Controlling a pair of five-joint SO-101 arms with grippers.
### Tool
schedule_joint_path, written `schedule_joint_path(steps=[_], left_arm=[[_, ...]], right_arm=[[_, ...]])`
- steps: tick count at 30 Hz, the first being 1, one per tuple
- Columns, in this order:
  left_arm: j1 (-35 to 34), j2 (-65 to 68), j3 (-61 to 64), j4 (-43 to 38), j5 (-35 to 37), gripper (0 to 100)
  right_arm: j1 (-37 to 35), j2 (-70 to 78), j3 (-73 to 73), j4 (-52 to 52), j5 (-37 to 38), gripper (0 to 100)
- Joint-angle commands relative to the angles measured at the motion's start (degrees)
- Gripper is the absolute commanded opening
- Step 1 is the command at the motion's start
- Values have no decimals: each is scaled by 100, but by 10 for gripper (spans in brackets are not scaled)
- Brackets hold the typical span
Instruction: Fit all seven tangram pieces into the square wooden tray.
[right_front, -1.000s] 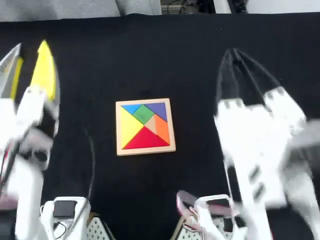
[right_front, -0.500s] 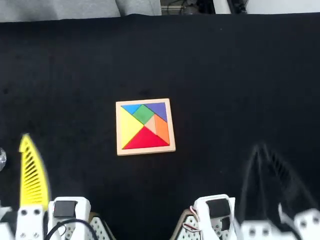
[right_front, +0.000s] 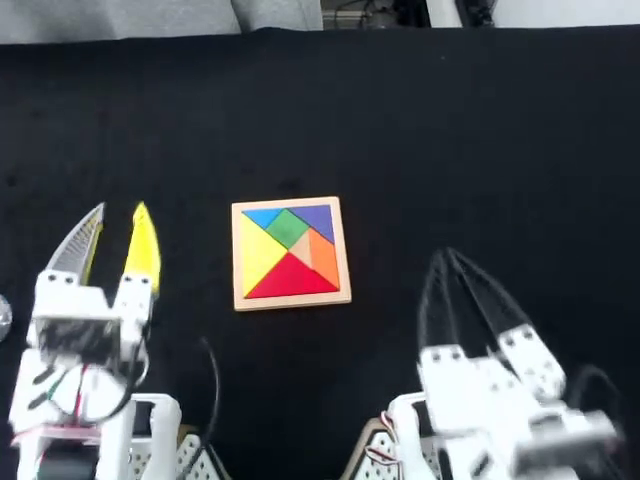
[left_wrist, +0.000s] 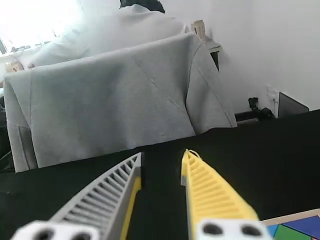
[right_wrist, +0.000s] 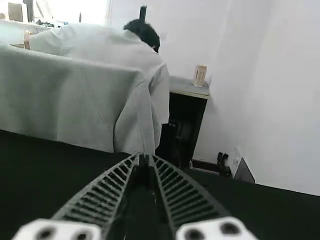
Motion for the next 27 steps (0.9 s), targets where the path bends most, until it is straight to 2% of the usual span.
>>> schedule_joint_path(steps=[1,7,10,14,20,27], left_arm=[[75,0,1024,-985,-9,137],[84,9,3477,-2822,-9,137],[13,246,3442,-2330,316,137],[-101,343,3477,-2066,949,141],[-136,369,3477,-1134,1055,141],[-127,343,3477,123,1064,141]], right_arm=[[-53,-470,866,-853,44,12],[-53,-470,2316,-2013,44,12],[-44,-470,3064,-2479,44,12],[308,-479,3978,-3130,9,12],[782,-462,5226,-3868,9,12],[958,-462,5376,-3490,9,12]])
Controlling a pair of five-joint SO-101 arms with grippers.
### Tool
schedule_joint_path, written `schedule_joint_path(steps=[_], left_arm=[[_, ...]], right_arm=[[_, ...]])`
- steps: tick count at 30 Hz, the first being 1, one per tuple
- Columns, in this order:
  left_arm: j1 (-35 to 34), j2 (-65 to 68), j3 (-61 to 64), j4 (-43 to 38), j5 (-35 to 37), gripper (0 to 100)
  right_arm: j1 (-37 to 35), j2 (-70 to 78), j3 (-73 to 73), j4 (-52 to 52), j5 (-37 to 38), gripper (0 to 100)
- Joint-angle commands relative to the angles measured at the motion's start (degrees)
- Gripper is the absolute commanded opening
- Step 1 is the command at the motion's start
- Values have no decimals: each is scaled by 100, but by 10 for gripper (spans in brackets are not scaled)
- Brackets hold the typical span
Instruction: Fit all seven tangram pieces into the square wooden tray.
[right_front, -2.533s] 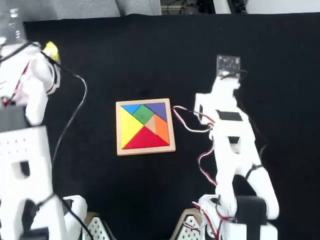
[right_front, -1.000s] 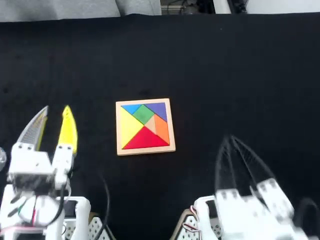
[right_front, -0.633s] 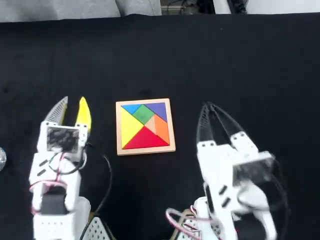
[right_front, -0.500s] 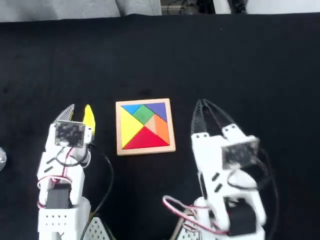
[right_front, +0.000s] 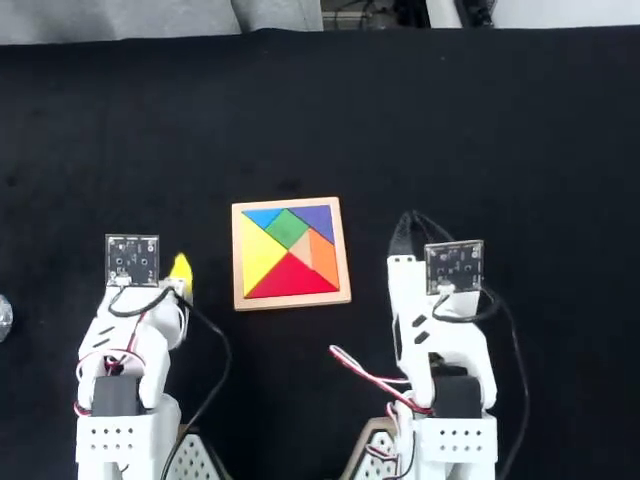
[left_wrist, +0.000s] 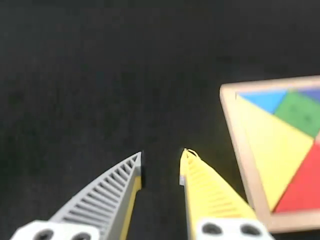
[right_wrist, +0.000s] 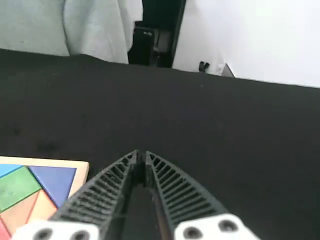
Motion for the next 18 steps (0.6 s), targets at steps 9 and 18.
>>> schedule_joint_path(steps=[9,18], left_arm=[[-40,0,110,923,62,137],[-75,-26,101,2163,62,137]], right_arm=[[-229,-462,-4,2681,44,12],[-255,-470,-4,4325,18,11]])
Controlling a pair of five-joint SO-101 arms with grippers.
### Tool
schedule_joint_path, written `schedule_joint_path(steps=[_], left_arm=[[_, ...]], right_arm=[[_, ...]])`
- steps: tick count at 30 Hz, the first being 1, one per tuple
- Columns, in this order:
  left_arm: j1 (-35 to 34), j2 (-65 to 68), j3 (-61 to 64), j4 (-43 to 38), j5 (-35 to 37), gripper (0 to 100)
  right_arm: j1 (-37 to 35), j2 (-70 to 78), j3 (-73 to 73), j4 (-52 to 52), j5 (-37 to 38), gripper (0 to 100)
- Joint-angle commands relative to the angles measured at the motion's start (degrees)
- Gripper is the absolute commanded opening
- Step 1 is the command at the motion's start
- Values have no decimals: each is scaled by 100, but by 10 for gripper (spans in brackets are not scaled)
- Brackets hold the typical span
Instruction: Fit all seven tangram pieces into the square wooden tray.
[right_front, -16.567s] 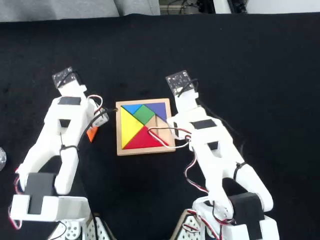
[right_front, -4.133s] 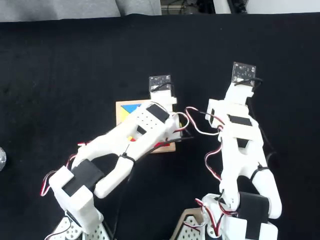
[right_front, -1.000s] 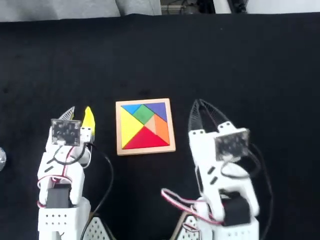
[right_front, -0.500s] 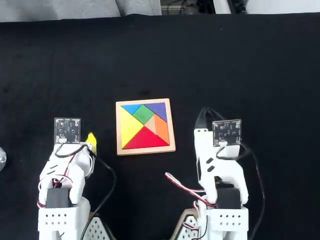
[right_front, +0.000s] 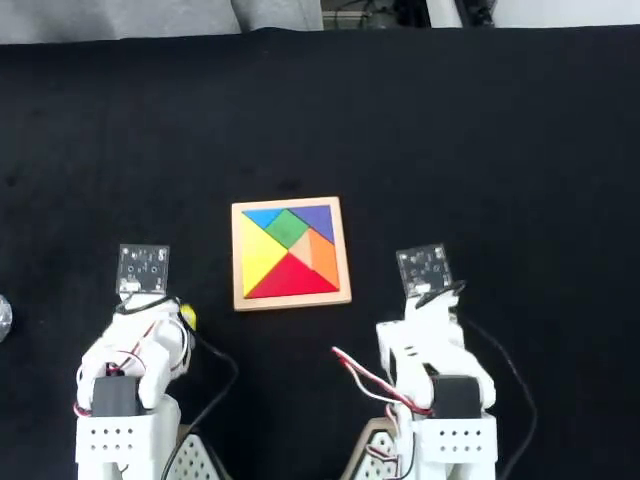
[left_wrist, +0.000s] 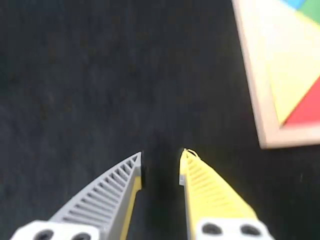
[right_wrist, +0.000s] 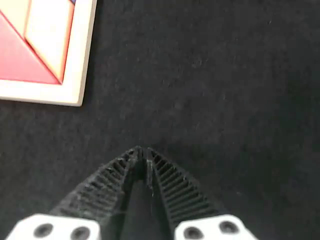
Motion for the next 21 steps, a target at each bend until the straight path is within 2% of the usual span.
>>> schedule_joint_path(steps=[1,6,21], left_arm=[[-75,-35,101,176,62,137],[-31,-123,101,220,62,137],[-31,-123,101,220,62,137]], right_arm=[[-97,-470,-13,114,-9,11],[-70,-470,-13,123,-413,11],[-88,-470,-13,123,-396,11]])
